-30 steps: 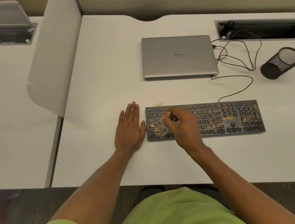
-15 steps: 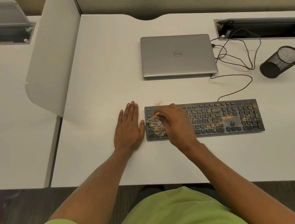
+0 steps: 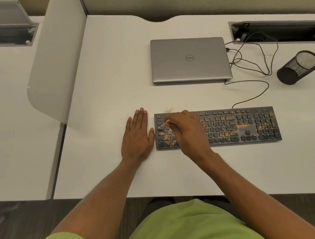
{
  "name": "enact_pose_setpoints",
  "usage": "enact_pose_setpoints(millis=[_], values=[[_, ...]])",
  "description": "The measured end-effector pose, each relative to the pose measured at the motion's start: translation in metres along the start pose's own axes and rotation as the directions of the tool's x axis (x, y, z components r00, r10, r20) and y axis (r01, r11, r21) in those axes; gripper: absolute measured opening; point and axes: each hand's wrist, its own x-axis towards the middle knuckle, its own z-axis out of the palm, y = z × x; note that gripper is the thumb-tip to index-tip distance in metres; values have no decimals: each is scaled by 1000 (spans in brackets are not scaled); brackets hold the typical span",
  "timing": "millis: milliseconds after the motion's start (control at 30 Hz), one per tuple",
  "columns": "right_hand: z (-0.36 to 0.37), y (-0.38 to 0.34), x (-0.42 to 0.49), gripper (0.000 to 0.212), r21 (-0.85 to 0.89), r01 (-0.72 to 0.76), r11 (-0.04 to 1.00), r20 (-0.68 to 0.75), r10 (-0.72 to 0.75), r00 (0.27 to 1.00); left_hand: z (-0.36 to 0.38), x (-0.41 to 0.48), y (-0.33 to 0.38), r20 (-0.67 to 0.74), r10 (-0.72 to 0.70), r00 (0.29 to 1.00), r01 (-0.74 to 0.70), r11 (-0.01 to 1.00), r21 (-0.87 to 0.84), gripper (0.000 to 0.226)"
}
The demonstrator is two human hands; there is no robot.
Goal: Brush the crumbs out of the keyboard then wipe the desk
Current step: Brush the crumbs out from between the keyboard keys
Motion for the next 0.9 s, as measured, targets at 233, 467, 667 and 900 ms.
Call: enact_pose_setpoints(millis=[233, 467, 667, 900], values=[[-11, 9, -9, 9, -72, -115, 991, -79, 109, 991, -1, 0, 0, -3, 7, 1000, -7, 1000, 0, 70], [-2, -4, -7, 14, 251, -270, 929, -156, 314, 936, 0, 0, 0, 0, 4, 1000, -4, 1000, -8, 70], [-3, -2, -20, 14, 208, -365, 908, -75, 387, 919, 0, 0, -1, -4, 2, 1000, -2, 1000, -2, 70], [-8, -6, -14, 14, 279, -341, 898, -136, 389, 911, -1, 0, 1, -9, 2, 1000, -2, 1000, -5, 70]])
